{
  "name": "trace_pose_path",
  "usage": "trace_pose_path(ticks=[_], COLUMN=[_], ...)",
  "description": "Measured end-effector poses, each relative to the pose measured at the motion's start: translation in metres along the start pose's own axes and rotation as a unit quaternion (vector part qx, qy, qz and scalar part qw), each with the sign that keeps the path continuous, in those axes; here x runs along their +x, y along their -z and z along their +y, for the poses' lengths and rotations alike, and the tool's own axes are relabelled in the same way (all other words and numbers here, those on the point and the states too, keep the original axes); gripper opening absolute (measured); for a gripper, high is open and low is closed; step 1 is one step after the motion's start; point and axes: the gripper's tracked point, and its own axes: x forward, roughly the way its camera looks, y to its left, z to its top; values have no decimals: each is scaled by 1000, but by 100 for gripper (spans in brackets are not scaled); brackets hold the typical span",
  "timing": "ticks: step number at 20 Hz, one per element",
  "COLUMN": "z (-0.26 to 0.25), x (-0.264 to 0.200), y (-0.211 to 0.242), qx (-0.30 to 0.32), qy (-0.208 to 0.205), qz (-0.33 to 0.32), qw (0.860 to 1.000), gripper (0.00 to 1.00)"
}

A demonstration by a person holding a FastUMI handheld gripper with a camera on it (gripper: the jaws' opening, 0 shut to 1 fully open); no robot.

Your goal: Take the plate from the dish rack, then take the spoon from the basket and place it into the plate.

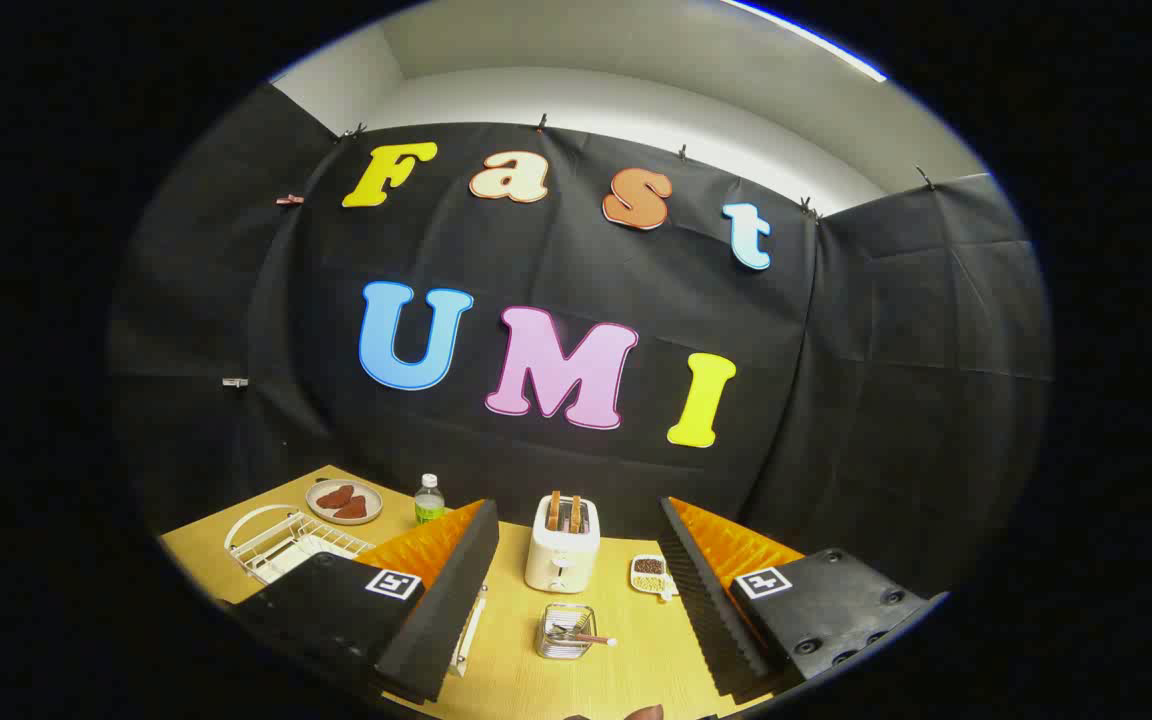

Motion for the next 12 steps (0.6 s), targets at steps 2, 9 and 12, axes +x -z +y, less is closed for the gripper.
trace_pose_path(ticks=[2,9,12], z=[1,0,-1], x=[2,9,9], y=[3,7,10], qx=[0,-2,-1], qy=[-1,-3,-3], qz=[5,15,19], qw=[1000,1000,1000], gripper=[97,98,98])
